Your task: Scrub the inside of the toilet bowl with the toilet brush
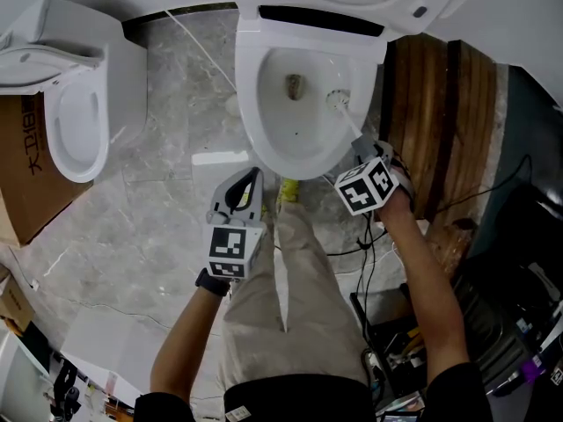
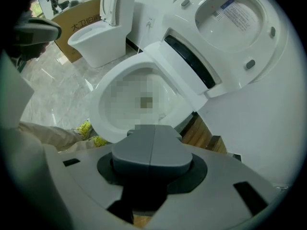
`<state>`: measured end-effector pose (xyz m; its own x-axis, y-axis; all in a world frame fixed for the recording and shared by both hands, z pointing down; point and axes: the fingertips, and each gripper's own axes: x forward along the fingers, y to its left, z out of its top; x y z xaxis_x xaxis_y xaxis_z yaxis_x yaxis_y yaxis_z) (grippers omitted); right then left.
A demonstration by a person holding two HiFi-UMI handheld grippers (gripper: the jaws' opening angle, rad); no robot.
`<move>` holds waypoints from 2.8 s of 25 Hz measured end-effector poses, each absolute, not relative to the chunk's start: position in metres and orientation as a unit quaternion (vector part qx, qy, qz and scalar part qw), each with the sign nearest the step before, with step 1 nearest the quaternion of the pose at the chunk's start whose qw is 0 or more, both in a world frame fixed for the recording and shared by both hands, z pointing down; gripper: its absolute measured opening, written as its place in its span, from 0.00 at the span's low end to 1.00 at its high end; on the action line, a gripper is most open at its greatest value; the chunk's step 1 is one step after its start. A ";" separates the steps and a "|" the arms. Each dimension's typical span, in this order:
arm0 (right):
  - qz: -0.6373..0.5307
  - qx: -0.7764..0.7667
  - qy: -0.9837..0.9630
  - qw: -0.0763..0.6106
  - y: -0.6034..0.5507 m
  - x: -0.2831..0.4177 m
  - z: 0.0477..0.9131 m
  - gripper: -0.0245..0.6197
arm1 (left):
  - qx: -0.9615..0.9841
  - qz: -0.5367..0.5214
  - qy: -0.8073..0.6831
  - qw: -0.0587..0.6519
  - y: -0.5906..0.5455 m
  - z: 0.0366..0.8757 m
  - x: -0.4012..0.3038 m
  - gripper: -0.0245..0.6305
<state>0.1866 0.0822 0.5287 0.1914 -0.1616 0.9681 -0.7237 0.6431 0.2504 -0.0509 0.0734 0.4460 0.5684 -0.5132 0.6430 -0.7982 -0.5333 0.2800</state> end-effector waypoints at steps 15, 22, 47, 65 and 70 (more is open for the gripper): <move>0.219 0.347 -0.608 0.680 0.129 0.175 0.524 0.29 | 0.839 0.256 -0.388 0.282 0.079 0.445 -0.045 0.06; 0.224 0.330 -0.618 0.678 0.149 0.164 0.521 0.29 | 0.835 0.257 -0.394 0.286 0.081 0.451 -0.043 0.06; 0.302 0.298 -0.648 0.633 0.187 0.123 0.511 0.29 | 0.822 0.251 -0.412 0.302 0.088 0.466 -0.047 0.06; 0.384 0.308 -0.682 0.540 0.175 0.097 0.518 0.29 | 0.822 0.251 -0.409 0.306 0.090 0.473 -0.053 0.06; 0.388 0.311 -0.693 0.522 0.148 0.087 0.523 0.29 | 0.830 0.259 -0.408 0.280 0.088 0.473 -0.048 0.06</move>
